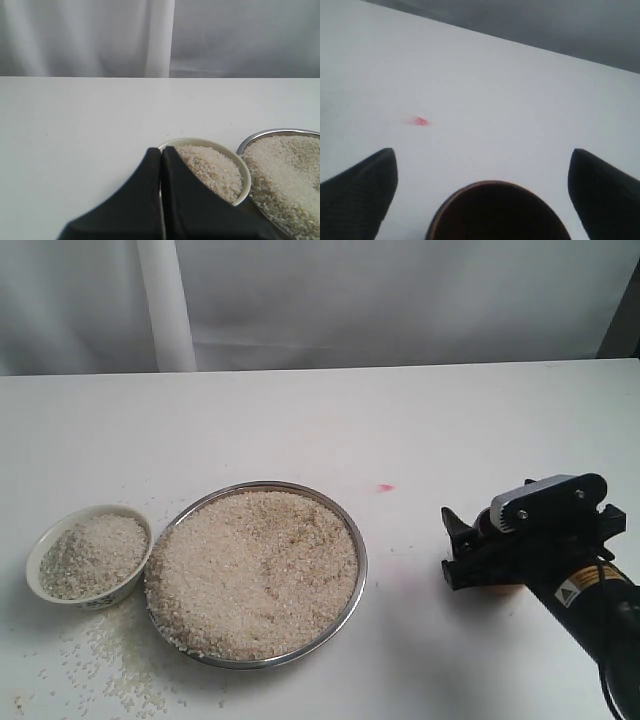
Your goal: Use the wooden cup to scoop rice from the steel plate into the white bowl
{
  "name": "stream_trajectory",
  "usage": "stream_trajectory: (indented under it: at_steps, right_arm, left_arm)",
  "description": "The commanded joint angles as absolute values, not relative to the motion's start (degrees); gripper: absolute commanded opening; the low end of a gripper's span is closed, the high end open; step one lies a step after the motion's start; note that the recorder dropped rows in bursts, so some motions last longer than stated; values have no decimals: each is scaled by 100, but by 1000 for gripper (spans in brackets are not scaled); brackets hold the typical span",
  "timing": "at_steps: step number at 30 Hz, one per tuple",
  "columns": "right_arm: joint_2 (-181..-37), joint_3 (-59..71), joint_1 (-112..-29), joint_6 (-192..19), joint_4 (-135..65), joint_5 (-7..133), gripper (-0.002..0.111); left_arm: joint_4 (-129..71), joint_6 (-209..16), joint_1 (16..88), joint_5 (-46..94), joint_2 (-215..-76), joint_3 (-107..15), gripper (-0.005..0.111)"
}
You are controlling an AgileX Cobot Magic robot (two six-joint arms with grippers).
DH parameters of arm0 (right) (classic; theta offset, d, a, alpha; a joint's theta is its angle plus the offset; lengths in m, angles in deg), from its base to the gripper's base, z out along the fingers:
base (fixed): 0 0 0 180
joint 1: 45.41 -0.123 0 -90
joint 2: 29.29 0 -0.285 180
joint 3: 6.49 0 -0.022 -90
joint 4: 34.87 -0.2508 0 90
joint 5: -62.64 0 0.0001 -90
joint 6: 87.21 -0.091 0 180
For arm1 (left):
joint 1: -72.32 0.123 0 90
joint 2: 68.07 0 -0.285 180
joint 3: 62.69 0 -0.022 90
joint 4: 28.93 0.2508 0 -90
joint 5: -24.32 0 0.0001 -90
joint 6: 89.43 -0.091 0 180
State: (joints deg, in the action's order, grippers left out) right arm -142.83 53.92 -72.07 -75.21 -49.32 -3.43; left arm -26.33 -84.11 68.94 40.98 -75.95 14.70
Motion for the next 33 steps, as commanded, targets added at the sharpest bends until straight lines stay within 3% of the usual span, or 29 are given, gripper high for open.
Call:
stream_trajectory:
  at_steps: [1,10,24,33]
  right_arm:
    - [-13854,5427,-7230,-7950,-4751,-169,84]
    - [-12330,5793,-7230,-8632,-4514,-113,80]
    - [-9491,6695,-7230,-9065,-4506,553,2]
    - [-8309,6805,-7230,-9065,-4489,898,0]
  left_arm:
    - [-2678,-8393,6870,4062,-7585,1453,0]
    - [-2678,-8393,6870,4062,-7585,1453,0]
    - [-2678,-8393,6870,4062,-7585,1453,0]
    - [-2678,-8393,6870,4062,-7585,1453,0]
